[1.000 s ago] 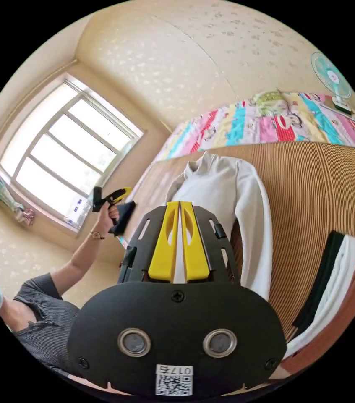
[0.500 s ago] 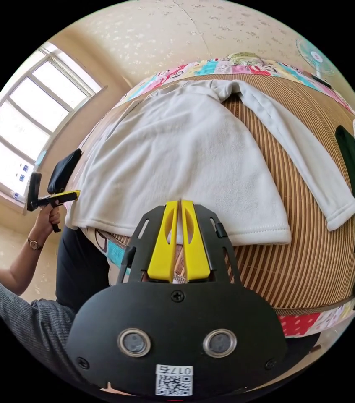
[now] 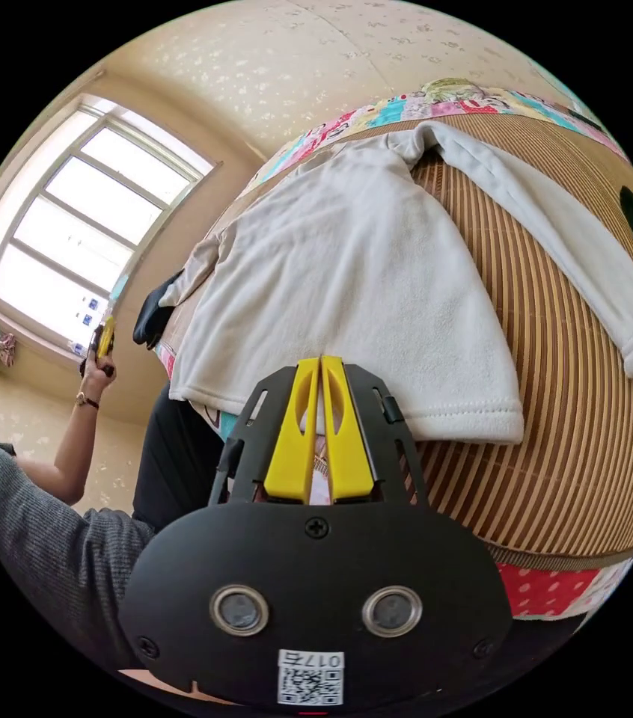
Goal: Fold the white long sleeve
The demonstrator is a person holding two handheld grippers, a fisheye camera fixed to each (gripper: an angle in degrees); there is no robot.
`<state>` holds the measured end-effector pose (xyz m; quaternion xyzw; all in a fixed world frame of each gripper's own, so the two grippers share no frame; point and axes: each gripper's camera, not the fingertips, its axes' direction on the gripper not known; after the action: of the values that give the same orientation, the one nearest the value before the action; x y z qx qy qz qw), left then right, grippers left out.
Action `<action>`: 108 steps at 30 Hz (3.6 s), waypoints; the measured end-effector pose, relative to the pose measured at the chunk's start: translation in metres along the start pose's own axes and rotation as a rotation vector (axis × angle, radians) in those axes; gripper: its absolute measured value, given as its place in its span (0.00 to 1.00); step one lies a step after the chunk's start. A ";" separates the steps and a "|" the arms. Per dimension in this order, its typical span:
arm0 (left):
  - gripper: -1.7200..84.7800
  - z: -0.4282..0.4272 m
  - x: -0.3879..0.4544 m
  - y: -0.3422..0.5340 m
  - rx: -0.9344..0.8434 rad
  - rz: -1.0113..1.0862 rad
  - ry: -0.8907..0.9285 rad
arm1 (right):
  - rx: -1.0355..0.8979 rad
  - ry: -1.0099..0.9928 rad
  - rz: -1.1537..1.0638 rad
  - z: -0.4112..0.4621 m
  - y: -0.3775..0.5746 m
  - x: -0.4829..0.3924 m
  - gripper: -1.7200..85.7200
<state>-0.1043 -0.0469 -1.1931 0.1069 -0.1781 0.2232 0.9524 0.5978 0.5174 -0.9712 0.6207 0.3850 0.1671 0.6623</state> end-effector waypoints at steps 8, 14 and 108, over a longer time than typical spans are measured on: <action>0.12 0.161 0.044 0.080 -0.620 0.169 0.027 | -0.076 0.166 -0.083 0.007 -0.010 -0.021 0.03; 0.07 0.223 0.074 0.120 -0.902 0.312 -0.178 | -0.140 0.287 -0.120 0.006 -0.003 -0.036 0.03; 0.09 0.107 0.148 -0.035 -0.060 0.316 0.006 | 0.054 0.560 -0.188 0.124 -0.045 -0.162 0.02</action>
<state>0.0043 -0.0506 -1.0427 0.0484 -0.1965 0.3650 0.9087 0.5703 0.3101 -0.9728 0.5293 0.6130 0.2595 0.5261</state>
